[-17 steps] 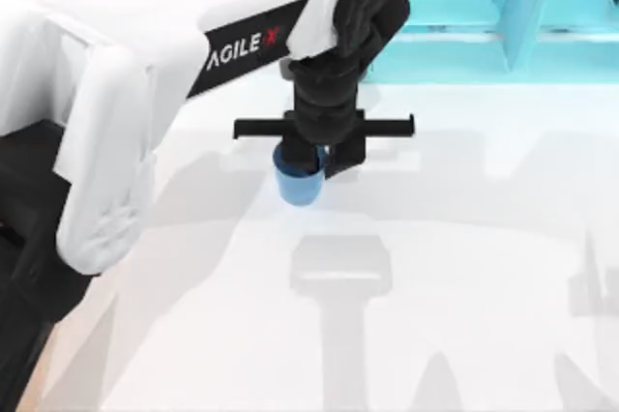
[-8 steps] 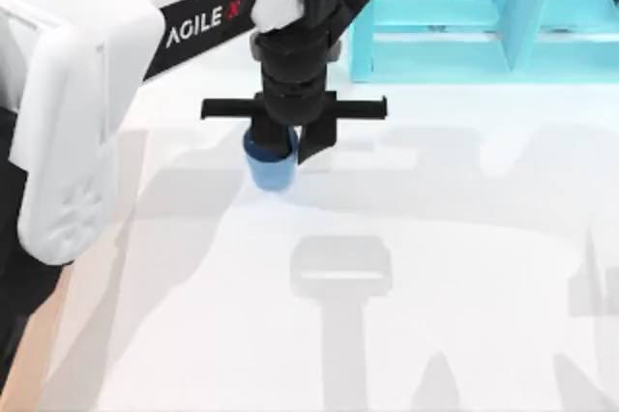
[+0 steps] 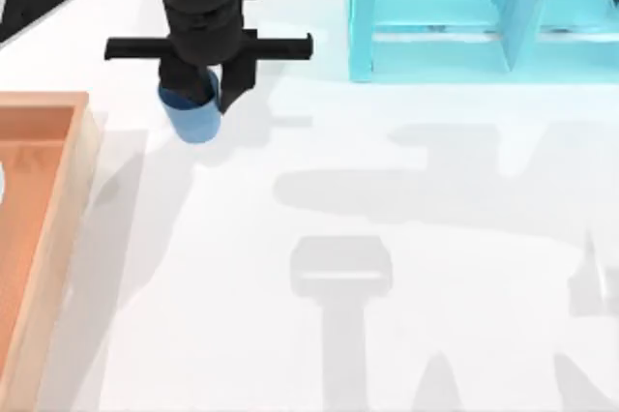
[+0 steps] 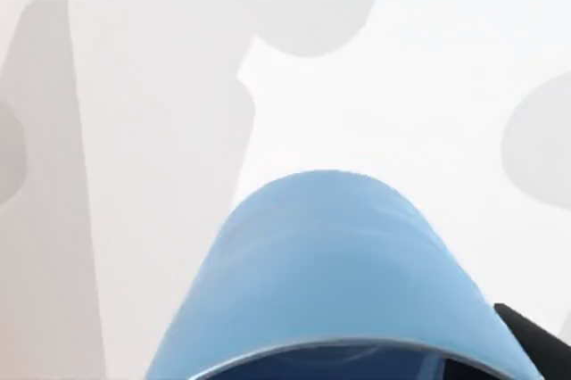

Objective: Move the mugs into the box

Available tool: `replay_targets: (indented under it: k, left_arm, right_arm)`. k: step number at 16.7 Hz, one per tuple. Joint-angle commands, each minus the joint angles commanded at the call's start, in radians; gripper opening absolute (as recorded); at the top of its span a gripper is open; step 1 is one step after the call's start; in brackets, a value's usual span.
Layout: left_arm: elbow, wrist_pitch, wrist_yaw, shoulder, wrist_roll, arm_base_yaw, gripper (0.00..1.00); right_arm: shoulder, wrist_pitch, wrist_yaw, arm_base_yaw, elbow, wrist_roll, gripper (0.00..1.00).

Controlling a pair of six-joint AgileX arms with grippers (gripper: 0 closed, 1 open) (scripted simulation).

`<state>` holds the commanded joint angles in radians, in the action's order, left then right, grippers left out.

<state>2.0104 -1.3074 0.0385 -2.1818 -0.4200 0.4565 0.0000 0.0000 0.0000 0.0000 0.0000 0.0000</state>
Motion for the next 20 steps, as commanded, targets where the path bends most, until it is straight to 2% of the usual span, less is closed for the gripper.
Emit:
replay_targets:
  k: [4,6,9,15,17,20]
  left_arm:
    - [0.002,0.002,0.002,0.0,0.003,0.002,0.0]
    - [-0.028,-0.001,0.001,0.03,0.038,-0.032,0.0]
    - [-0.127,-0.012,-0.003,0.125,0.164,-0.157,0.0]
    - [-0.391,-0.038,-0.018,0.379,0.528,-0.537,0.0]
    - [-0.45,-0.042,-0.023,0.439,0.591,-0.603,0.0]
    - [-0.472,-0.043,-0.026,0.461,0.614,-0.626,0.0]
  right_arm:
    - [0.0,0.0,0.0,0.0,0.0,0.0,1.0]
    - [0.0,0.0,0.0,0.0,0.0,0.0,1.0]
    - [0.0,0.0,0.0,0.0,0.0,0.0,1.0]
    - [0.0,0.0,0.0,0.0,0.0,0.0,1.0]
    - [0.0,0.0,0.0,0.0,0.0,0.0,1.0]
    - [0.0,0.0,0.0,0.0,0.0,0.0,1.0]
